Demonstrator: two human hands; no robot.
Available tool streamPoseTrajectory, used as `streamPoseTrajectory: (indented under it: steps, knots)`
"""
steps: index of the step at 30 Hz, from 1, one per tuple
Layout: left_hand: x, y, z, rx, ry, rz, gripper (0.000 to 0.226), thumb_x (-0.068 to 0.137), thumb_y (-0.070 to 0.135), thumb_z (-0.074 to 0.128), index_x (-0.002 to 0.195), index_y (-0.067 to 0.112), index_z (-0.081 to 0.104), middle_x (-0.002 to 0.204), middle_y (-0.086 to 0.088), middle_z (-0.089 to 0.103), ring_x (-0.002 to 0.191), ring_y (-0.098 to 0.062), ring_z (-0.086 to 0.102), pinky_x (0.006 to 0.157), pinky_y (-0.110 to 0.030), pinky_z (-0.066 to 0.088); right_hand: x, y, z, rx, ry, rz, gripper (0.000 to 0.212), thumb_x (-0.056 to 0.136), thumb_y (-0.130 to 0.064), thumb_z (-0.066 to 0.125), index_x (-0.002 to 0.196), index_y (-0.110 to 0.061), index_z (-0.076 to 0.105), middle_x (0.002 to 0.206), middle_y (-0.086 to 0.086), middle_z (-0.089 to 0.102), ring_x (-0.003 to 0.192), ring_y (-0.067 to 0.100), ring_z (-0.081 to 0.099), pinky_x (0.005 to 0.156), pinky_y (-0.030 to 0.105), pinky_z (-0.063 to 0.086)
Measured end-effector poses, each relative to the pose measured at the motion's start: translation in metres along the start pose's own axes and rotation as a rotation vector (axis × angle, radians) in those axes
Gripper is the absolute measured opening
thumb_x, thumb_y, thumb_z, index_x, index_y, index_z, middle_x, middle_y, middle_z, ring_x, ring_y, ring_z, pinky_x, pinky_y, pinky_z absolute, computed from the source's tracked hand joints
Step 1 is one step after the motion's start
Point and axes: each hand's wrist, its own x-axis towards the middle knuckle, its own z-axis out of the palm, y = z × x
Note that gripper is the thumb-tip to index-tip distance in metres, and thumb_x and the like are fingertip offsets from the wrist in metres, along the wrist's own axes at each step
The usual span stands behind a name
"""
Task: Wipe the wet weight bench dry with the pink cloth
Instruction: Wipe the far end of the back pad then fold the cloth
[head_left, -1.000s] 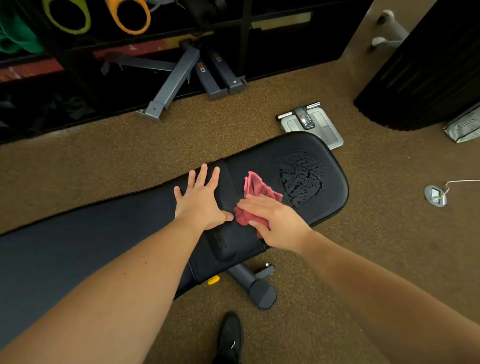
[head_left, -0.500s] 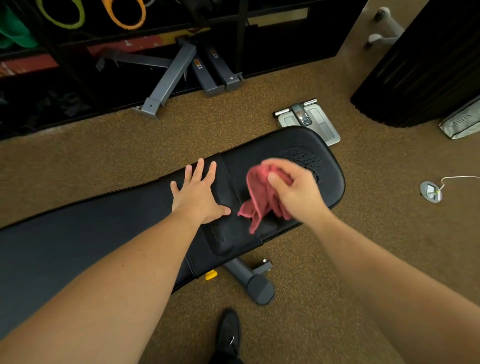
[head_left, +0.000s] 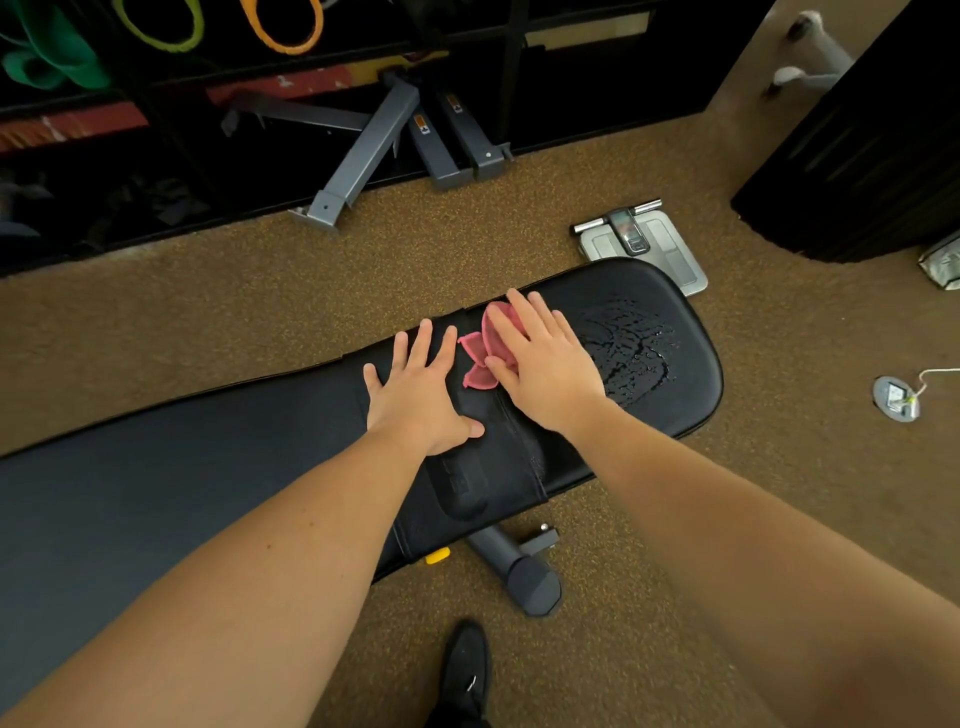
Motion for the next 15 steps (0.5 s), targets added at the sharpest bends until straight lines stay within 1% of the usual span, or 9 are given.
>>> streamPoseTrajectory:
  steps: [2,4,8,12,15]
  knots:
    - [0.0,0.0,-0.001,0.006,-0.004,-0.004,0.127,0.072,0.062,0.078,0.156,0.039,-0.015,0.163,0.009,-0.026,0.152,-0.022,-0.021,0.12,-0.063,0.001,-0.005,0.0,0.004,0.012,0.029,-0.049,0.055,0.106,-0.034,0.038,0.157,-0.018,0.033,0.166,0.006,0.022,0.155,0.033,0.012,0.124,0.05,0.017]
    - [0.0,0.0,-0.002,0.008,-0.008,-0.001,0.127,0.072,0.061,0.078,0.156,0.039,-0.016,0.164,0.009,-0.026,0.152,-0.023,-0.021,0.12,-0.063,0.001,-0.017,0.001,0.007,0.058,0.038,-0.101,0.051,0.105,-0.03,0.038,0.154,-0.016,0.04,0.163,0.005,0.031,0.153,0.033,0.018,0.125,0.048,0.019]
    - [0.0,0.0,-0.002,0.009,-0.013,-0.003,0.128,0.072,0.062,0.078,0.156,0.039,-0.016,0.164,0.009,-0.025,0.152,-0.023,-0.02,0.12,-0.063,0.001,-0.056,0.011,0.013,0.103,0.047,-0.235,0.047,0.105,-0.027,0.041,0.15,-0.017,0.047,0.158,0.004,0.041,0.15,0.032,0.028,0.123,0.045,0.025]
    - [0.0,0.001,-0.005,0.026,-0.016,-0.005,0.128,0.072,0.064,0.077,0.156,0.038,-0.016,0.164,0.008,-0.025,0.152,-0.023,-0.02,0.12,-0.063,0.001,-0.084,0.015,0.019,0.103,0.077,-0.273,0.046,0.104,-0.025,0.044,0.149,-0.016,0.048,0.157,0.004,0.043,0.149,0.031,0.032,0.12,0.046,0.031]
    - [-0.003,0.004,-0.006,0.038,-0.03,-0.015,0.127,0.074,0.061,0.077,0.157,0.037,-0.016,0.164,0.006,-0.025,0.152,-0.024,-0.02,0.119,-0.063,0.001,-0.1,0.015,0.022,0.099,0.135,-0.296,0.044,0.103,-0.025,0.044,0.144,-0.015,0.055,0.153,0.006,0.048,0.145,0.032,0.039,0.12,0.045,0.032]
